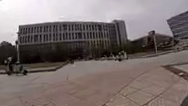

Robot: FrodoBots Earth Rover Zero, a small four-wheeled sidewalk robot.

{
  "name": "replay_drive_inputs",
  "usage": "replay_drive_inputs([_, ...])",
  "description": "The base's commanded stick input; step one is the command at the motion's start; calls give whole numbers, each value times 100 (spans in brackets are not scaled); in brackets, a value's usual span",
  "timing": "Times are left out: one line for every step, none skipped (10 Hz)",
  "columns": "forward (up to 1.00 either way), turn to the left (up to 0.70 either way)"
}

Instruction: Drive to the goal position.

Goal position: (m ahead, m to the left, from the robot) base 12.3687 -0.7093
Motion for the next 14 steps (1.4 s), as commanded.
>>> replay_drive_inputs([50, 4])
replay_drive_inputs([50, 6])
replay_drive_inputs([50, 9])
replay_drive_inputs([50, 13])
replay_drive_inputs([50, 18])
replay_drive_inputs([50, 15])
replay_drive_inputs([50, 7])
replay_drive_inputs([50, 1])
replay_drive_inputs([50, 0])
replay_drive_inputs([50, 0])
replay_drive_inputs([50, 0])
replay_drive_inputs([50, 0])
replay_drive_inputs([50, 0])
replay_drive_inputs([50, 0])
